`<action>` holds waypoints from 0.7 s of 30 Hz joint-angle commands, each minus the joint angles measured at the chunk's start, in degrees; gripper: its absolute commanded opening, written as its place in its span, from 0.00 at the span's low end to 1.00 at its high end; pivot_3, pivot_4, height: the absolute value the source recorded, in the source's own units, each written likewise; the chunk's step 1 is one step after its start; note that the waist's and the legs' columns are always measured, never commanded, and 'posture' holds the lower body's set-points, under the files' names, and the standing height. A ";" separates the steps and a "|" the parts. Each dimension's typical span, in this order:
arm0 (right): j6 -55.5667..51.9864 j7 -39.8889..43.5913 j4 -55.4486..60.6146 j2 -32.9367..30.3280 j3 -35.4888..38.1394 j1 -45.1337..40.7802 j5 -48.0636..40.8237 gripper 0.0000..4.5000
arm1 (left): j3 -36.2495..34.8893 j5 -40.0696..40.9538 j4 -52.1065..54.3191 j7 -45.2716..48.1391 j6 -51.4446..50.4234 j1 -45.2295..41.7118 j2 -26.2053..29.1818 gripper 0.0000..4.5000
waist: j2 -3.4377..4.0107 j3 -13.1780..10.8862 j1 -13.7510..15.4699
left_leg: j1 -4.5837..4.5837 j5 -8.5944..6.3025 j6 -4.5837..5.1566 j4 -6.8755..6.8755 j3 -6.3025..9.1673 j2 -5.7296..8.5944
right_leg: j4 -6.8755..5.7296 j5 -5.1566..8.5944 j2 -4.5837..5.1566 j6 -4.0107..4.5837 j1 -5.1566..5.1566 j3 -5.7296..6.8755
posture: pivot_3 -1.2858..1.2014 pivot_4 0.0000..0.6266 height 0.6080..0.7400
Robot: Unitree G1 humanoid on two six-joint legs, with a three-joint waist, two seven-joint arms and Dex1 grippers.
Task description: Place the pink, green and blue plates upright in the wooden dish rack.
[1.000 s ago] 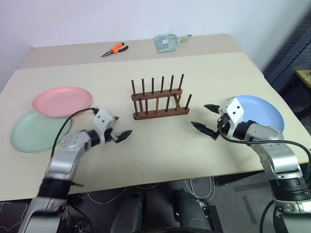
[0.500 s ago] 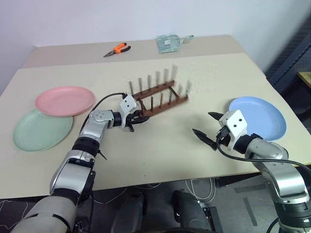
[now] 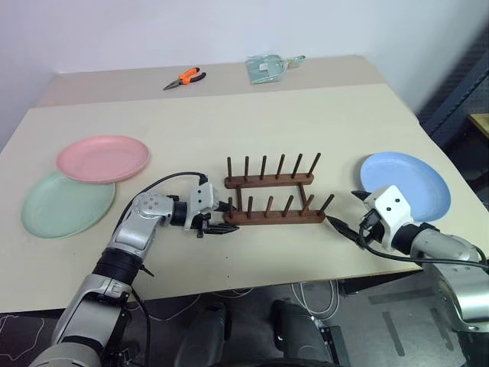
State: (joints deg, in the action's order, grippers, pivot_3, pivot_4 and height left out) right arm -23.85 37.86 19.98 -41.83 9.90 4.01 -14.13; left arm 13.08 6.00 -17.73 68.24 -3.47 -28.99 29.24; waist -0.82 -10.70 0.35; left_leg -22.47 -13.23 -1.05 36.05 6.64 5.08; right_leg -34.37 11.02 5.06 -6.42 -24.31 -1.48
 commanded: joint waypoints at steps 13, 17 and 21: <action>-3.32 6.90 10.61 -2.43 -6.91 7.11 -1.81 0.00 | 1.24 7.44 32.69 -4.70 -22.33 20.85 7.50 0.11 | 0.31 0.21 -0.79 | 0.08 -0.10 0.11 0.05 -0.03 -0.09 | 0.07 0.27 0.04 0.00 0.19 -0.02 | 0.52 0.24 0.99; -3.27 0.35 3.76 0.60 -13.30 -1.07 6.35 0.00 | 2.65 0.83 27.65 -16.15 -19.57 18.88 0.82 0.11 | 0.33 0.23 0.22 | 0.08 -0.09 0.12 0.13 -0.13 0.00 | 0.20 0.28 0.25 0.01 0.36 0.10 | 0.52 0.24 0.99; -0.85 -4.14 -3.86 2.94 -17.15 -7.50 12.64 0.00 | 2.50 -4.51 20.50 -25.83 -15.97 16.33 -3.55 0.11 | 0.25 0.34 0.67 | 0.11 -0.08 0.13 0.14 -0.12 0.05 | 0.21 0.23 0.32 0.07 0.45 0.19 | 0.52 0.24 0.99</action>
State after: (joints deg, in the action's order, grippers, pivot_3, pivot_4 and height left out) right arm -25.79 36.86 19.99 -40.29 -6.09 -1.65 -5.12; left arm 16.34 7.13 9.18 49.80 -19.74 -11.14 26.34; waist -0.58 -10.36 1.02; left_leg -22.30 -13.31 -0.92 36.18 6.52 5.12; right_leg -34.15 11.25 5.37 -6.35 -23.78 -1.29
